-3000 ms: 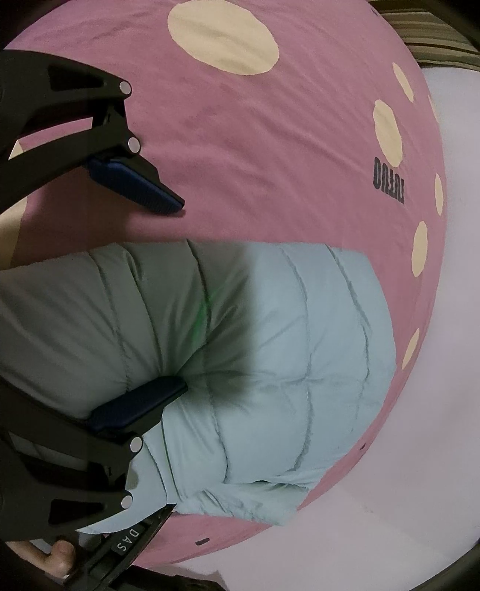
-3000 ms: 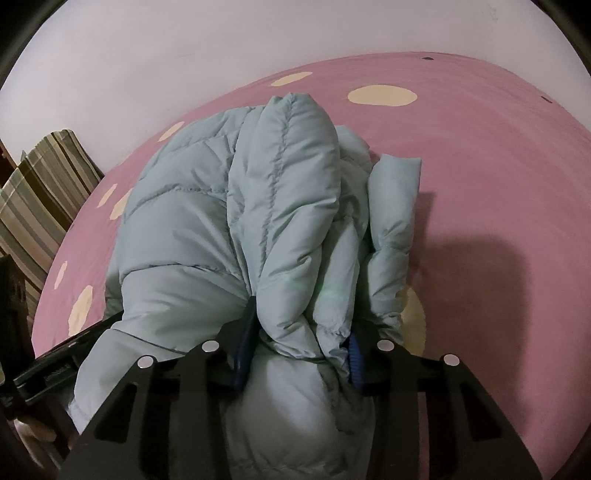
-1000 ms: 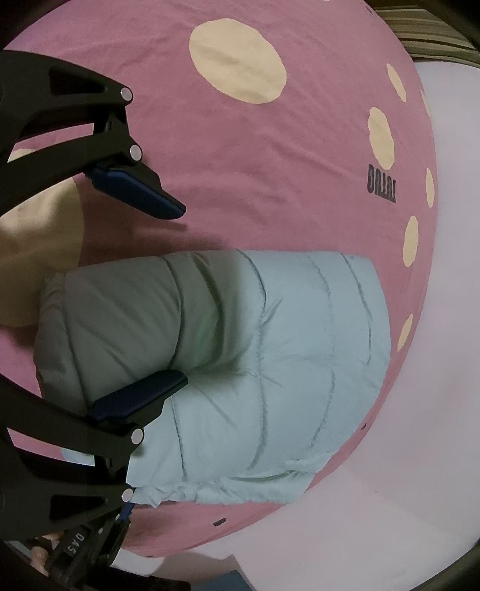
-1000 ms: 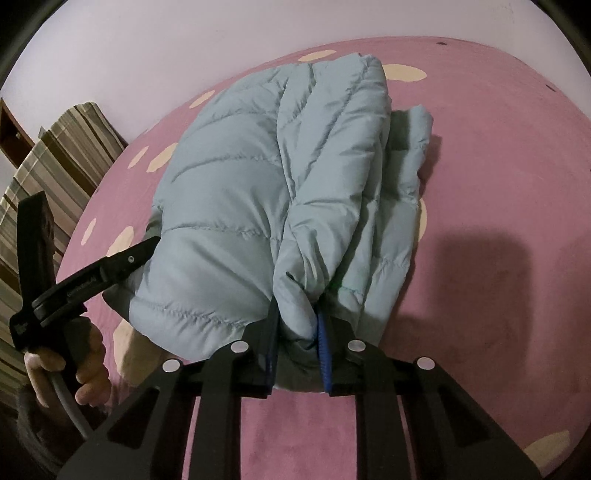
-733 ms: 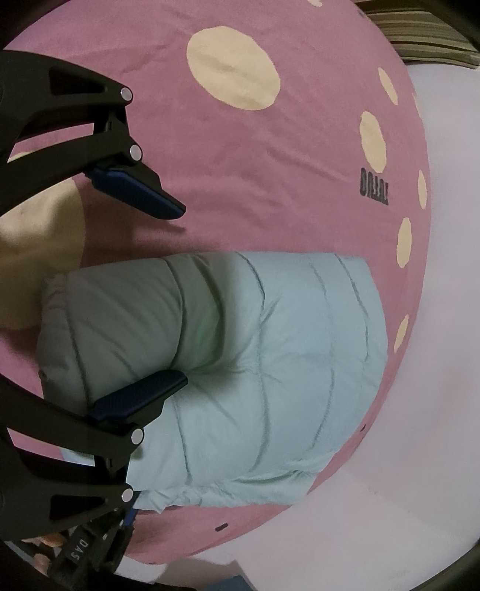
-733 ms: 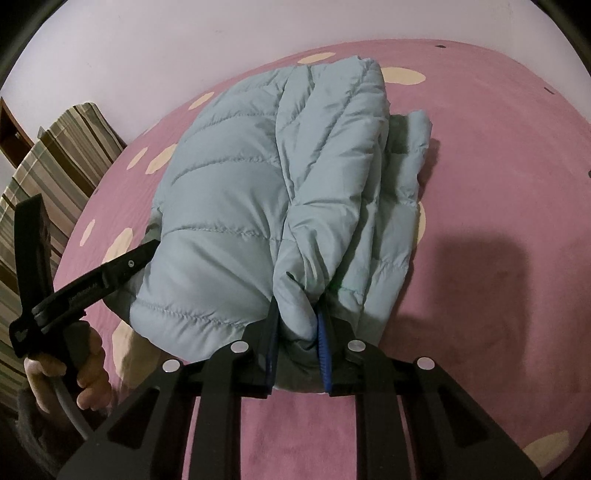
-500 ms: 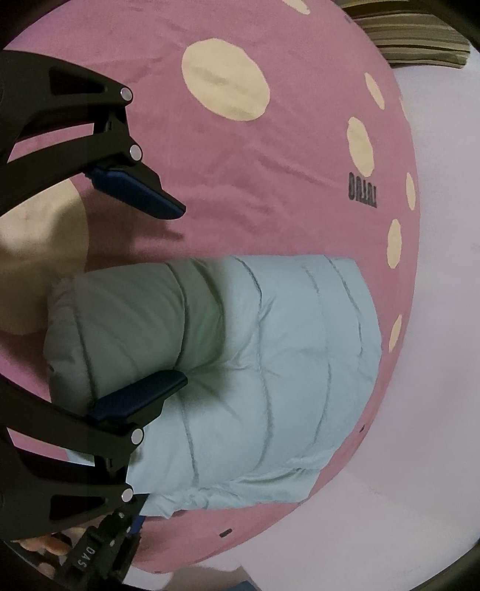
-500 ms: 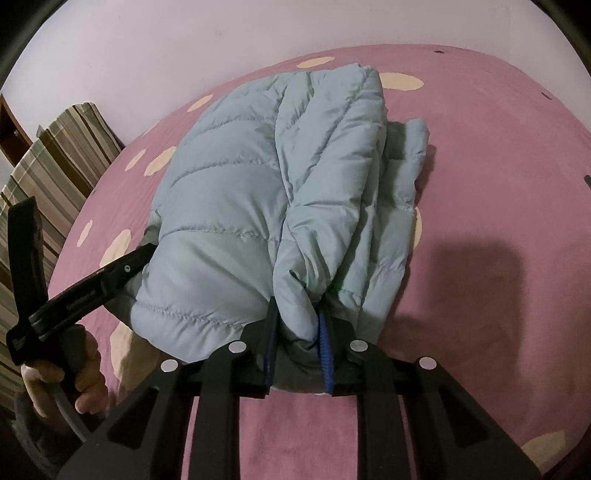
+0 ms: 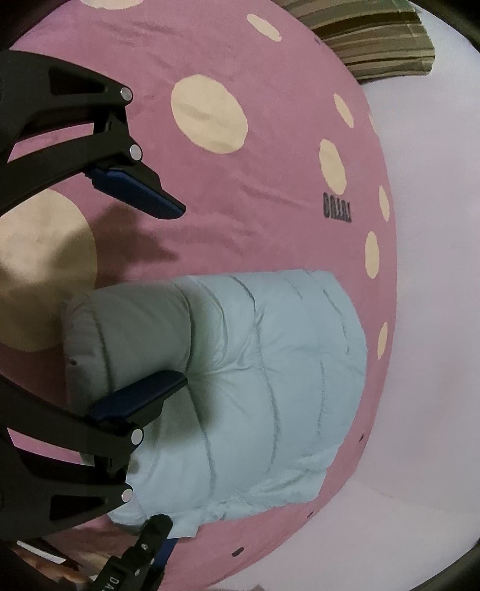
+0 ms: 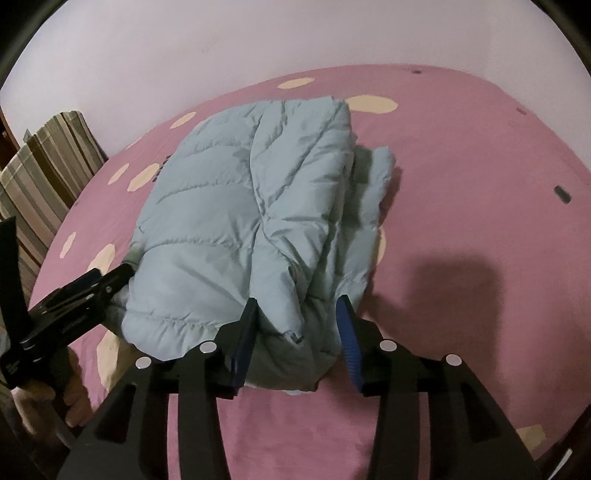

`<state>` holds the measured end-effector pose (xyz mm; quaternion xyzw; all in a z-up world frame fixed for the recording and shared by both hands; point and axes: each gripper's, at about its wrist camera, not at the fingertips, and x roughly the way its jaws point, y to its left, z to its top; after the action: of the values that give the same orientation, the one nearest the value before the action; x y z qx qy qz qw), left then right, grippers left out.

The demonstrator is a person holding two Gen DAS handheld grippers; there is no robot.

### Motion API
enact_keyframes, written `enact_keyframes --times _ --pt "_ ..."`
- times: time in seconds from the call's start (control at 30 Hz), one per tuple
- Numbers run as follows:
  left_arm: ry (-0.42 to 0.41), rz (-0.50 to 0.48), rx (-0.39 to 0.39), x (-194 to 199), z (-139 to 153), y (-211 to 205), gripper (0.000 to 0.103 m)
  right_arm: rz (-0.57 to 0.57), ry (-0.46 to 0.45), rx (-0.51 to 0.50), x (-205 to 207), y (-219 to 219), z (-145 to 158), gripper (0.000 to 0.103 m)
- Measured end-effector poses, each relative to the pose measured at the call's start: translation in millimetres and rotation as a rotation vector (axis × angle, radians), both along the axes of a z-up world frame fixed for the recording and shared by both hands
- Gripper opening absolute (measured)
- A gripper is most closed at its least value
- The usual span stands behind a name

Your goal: Fold large clothes

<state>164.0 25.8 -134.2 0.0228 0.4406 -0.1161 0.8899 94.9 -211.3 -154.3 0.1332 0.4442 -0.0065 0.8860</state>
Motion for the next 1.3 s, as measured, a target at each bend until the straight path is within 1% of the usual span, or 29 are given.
enact_keyframes --times 0.03,0.1,0.13,0.2,0.23,0.3,0.37,0.47,0.63,0.8,0.97,1.3 --pt "-0.011 0.007 0.006 -3 3 1 0.084 -0.007 -0.007 -0.014 -2 2 3 0.047" --pt "-0.038 0.022 0.021 -8 10 2 0.084 -0.021 -0.026 -0.047 -5 3 10 0.056" --pt "-0.063 0.031 0.033 -14 16 3 0.084 -0.030 -0.044 -0.066 -7 4 16 0.058" --pt "-0.106 0.050 0.050 -22 26 6 0.086 -0.043 -0.078 -0.093 -11 9 25 0.070" --pt "-0.118 0.058 0.053 -25 30 8 0.091 -0.048 -0.098 -0.107 -14 11 30 0.072" --pt "-0.148 0.081 0.050 -32 39 13 0.092 -0.054 -0.144 -0.137 -20 16 42 0.076" --pt "-0.169 0.107 0.040 -39 48 18 0.093 -0.056 -0.173 -0.159 -24 21 49 0.077" --pt "-0.193 0.135 0.027 -48 59 22 0.095 -0.054 -0.195 -0.161 -25 28 57 0.077" --pt "-0.224 0.145 0.035 -58 70 18 0.098 -0.048 -0.219 -0.178 -26 42 63 0.077" --pt "-0.239 0.155 0.045 -63 72 16 0.099 -0.045 -0.238 -0.192 -28 50 65 0.077" --pt "-0.243 0.155 0.027 -66 74 16 0.100 -0.047 -0.249 -0.193 -29 53 67 0.077" --pt "-0.231 0.153 0.032 -65 71 11 0.100 -0.051 -0.253 -0.184 -30 54 68 0.078"
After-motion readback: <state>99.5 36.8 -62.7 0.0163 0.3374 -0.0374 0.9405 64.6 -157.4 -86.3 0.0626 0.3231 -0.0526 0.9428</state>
